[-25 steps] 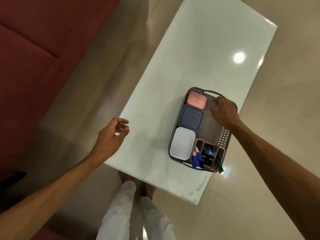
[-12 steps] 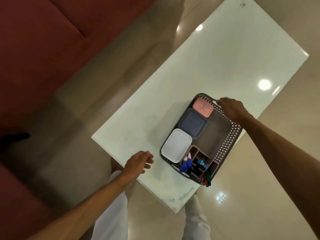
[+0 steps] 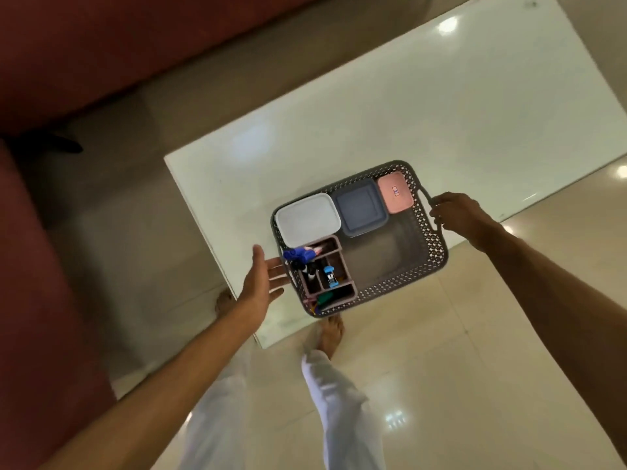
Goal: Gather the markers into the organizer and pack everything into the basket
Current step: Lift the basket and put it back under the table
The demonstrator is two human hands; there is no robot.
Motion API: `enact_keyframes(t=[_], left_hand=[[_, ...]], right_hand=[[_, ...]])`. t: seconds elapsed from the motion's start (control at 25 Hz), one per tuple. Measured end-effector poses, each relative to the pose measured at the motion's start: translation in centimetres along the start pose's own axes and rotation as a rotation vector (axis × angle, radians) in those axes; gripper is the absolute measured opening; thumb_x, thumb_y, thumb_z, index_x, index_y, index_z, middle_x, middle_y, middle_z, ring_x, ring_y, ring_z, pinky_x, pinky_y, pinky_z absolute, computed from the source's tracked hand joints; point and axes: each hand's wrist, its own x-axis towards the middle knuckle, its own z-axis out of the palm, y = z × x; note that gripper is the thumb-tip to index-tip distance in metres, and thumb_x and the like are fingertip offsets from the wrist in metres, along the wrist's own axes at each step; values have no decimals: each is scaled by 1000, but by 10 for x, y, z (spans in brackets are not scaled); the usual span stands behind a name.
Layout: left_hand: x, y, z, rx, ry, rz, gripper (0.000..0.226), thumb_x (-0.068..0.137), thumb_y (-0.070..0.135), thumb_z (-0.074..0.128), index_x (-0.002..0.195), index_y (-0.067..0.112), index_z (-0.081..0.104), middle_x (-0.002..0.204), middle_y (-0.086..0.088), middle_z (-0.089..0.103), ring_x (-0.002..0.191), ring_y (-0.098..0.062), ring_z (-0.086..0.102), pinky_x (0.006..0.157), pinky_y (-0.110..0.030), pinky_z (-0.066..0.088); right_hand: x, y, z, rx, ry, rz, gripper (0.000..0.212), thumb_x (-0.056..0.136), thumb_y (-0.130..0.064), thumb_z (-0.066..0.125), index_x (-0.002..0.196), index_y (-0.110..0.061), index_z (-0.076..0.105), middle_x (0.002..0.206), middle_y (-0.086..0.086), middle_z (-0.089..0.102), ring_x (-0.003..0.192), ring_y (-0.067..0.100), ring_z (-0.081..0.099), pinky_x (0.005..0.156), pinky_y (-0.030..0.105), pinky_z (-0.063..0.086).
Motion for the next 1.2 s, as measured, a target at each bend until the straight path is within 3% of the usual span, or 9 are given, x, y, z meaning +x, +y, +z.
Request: enact_keyframes(t=[0.08, 0.16, 0.28, 0.4, 0.56, 0.68, 0.8, 1.0, 1.2], left_hand=[[-1, -6, -2, -71, -27, -7, 80, 103, 73, 15, 109, 16, 70, 108, -5, 73, 102, -23, 66, 107, -42, 43], [-3, -17, -6, -66, -32, 15, 83, 100, 78, 13, 106, 17, 70, 109, -6, 73, 102, -23, 66, 106, -43, 44], [-19, -55, -13, -49, 5, 36, 87, 96, 83, 14, 106, 19, 72, 105, -4, 77, 104, -21, 68, 101, -46, 46], [-45, -100, -16, -88, 40, 49, 88, 94, 86, 16, 108, 21, 74, 90, 3, 83, 103, -20, 70, 87, -43, 50], [-86, -166, -20, -143, 86, 89, 87, 96, 84, 15, 105, 21, 74, 86, 3, 82, 99, -19, 70, 87, -42, 50], [-117, -219, -22, -172, 100, 104, 87, 97, 82, 12, 102, 20, 74, 93, 0, 78, 95, -19, 68, 91, -42, 48], [-147, -280, -19, -301, 159, 64, 84, 99, 80, 15, 101, 19, 72, 99, -2, 75, 93, -19, 67, 82, -38, 49], [-155, -384, -2, -455, 228, -2, 88, 97, 82, 22, 102, 10, 73, 91, -8, 77, 91, -23, 69, 96, -40, 52], [-107, -466, 23, -573, 243, -21, 95, 94, 86, 24, 106, 5, 73, 91, -11, 77, 95, -26, 70, 97, -42, 54]], right_hand=[[-15, 20, -4, 167, -49, 36, 32, 101, 5, 48, 129, 9, 64, 109, 23, 65, 96, 34, 61, 91, 40, 48], [-33, 39, -3, 268, -115, 36, 28, 103, 9, 44, 125, 6, 61, 95, 21, 62, 81, 32, 57, 83, 38, 48], [-61, 66, 6, 257, -201, -3, 25, 103, 12, 42, 121, 1, 56, 96, 18, 61, 78, 31, 57, 85, 41, 50], [-78, 96, 15, 307, -203, 52, 22, 105, 6, 38, 110, 3, 59, 80, 18, 65, 69, 28, 60, 76, 36, 51], [-100, 146, 21, 225, -196, -53, 24, 102, 7, 44, 114, 12, 65, 99, 26, 66, 81, 34, 64, 86, 45, 58], [-123, 185, 23, 169, -240, -100, 29, 99, 5, 44, 115, 13, 67, 92, 22, 71, 82, 33, 68, 92, 50, 59], [-150, 224, 25, 143, -290, -104, 26, 96, 3, 49, 108, 4, 72, 90, 19, 75, 81, 33, 71, 92, 48, 61], [-161, 294, 41, 184, -349, -26, 22, 98, -12, 57, 105, 1, 73, 88, 15, 77, 77, 27, 74, 79, 37, 62], [-117, 367, 78, 227, -366, 20, 24, 97, -18, 54, 89, -6, 73, 76, 10, 74, 67, 23, 71, 76, 37, 62]])
